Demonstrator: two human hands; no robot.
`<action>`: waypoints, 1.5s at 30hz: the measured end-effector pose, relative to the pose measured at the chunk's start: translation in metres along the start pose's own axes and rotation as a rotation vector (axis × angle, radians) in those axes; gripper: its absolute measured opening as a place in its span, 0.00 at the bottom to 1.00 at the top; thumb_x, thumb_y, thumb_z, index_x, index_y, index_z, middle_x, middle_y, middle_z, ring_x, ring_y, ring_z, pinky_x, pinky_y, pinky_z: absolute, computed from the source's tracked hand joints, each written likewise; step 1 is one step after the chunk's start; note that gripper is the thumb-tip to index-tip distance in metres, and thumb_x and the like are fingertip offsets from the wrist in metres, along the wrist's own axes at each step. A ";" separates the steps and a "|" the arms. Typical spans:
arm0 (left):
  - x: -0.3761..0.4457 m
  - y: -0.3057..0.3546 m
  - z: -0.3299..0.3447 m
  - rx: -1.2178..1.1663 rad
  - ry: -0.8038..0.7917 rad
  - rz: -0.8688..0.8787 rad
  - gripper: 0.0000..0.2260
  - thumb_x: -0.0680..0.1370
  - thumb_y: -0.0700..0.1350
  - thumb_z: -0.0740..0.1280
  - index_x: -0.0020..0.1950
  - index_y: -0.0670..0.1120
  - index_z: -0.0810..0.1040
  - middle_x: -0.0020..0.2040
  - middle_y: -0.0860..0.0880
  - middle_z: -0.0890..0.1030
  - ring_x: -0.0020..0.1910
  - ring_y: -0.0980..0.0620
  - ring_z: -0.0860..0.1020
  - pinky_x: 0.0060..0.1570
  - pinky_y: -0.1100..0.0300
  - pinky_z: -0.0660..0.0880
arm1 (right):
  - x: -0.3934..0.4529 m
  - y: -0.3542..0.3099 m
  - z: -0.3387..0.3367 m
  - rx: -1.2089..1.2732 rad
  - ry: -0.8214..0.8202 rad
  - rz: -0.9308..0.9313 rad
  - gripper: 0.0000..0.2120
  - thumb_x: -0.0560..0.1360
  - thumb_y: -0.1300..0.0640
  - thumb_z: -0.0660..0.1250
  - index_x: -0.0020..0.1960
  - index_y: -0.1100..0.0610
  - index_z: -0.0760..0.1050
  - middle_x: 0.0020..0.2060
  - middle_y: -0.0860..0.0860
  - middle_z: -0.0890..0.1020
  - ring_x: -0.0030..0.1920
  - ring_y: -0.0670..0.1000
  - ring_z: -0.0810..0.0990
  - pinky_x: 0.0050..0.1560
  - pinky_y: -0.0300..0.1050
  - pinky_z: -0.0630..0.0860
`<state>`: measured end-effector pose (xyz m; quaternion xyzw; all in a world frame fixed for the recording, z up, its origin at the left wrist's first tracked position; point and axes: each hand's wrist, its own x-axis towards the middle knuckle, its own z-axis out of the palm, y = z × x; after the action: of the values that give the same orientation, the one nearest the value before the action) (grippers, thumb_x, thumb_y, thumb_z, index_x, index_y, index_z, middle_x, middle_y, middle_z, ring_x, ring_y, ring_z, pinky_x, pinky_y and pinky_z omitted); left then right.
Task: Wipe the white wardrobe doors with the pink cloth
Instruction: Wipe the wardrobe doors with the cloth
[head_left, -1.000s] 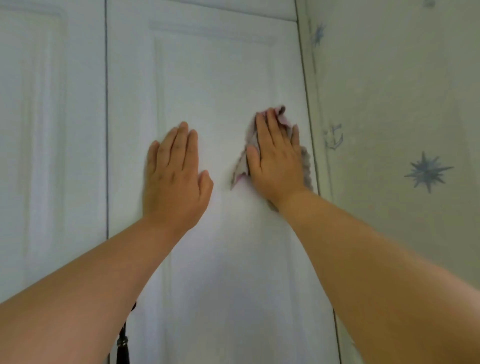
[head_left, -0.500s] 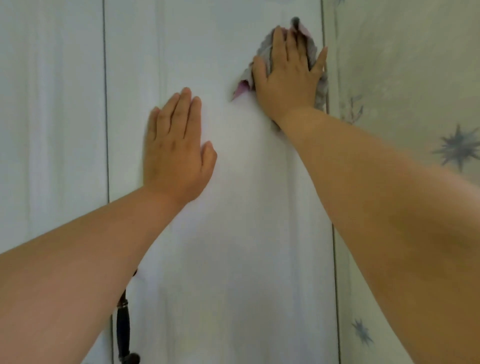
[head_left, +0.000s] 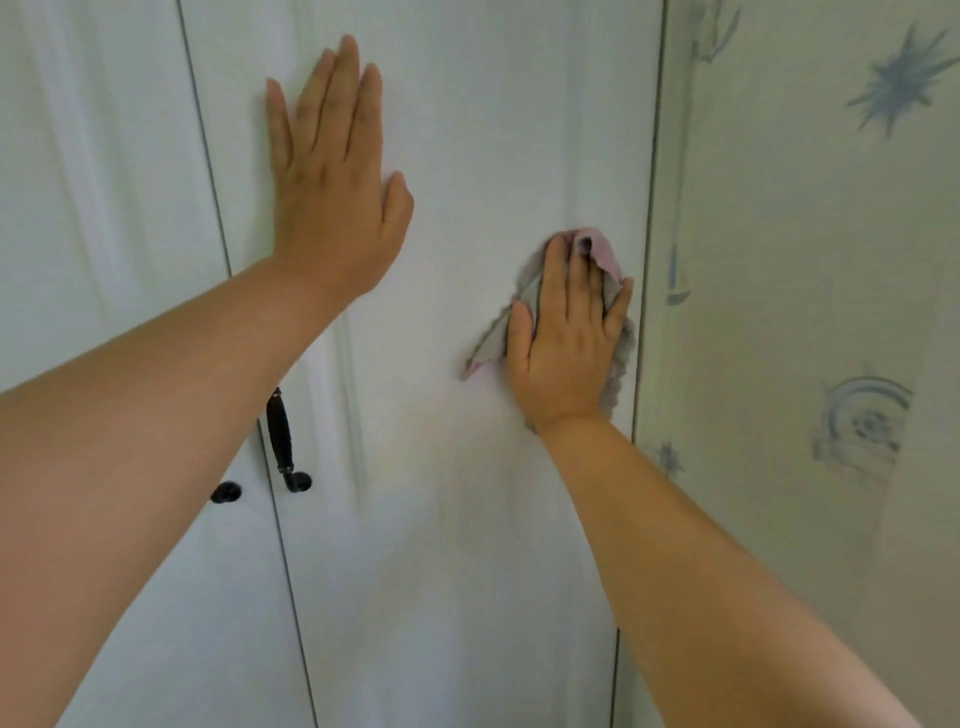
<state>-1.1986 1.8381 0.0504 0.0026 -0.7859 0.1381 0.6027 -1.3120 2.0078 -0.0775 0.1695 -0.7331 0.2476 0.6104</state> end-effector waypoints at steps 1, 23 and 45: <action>-0.018 -0.002 -0.004 0.008 -0.038 0.006 0.31 0.80 0.48 0.52 0.81 0.39 0.51 0.81 0.39 0.49 0.81 0.42 0.48 0.77 0.36 0.42 | -0.023 0.001 0.000 0.000 -0.033 0.007 0.29 0.83 0.48 0.52 0.79 0.62 0.59 0.76 0.60 0.66 0.77 0.58 0.63 0.77 0.67 0.50; -0.169 -0.027 0.023 -0.341 0.120 -0.150 0.26 0.76 0.27 0.53 0.74 0.35 0.69 0.77 0.37 0.64 0.78 0.39 0.59 0.78 0.42 0.54 | -0.059 -0.030 -0.002 0.028 -0.200 -0.814 0.26 0.81 0.52 0.60 0.78 0.56 0.65 0.68 0.55 0.77 0.62 0.59 0.76 0.78 0.61 0.53; -0.197 -0.016 0.026 -0.328 0.124 -0.258 0.30 0.74 0.24 0.51 0.77 0.33 0.60 0.78 0.34 0.61 0.78 0.37 0.57 0.75 0.41 0.60 | -0.130 -0.028 0.002 0.100 -0.306 -0.818 0.23 0.81 0.53 0.61 0.75 0.53 0.70 0.65 0.51 0.80 0.61 0.57 0.78 0.78 0.62 0.55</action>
<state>-1.1665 1.7850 -0.1394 -0.0036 -0.7524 -0.0700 0.6550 -1.2728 1.9767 -0.2010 0.5101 -0.6746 -0.0072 0.5335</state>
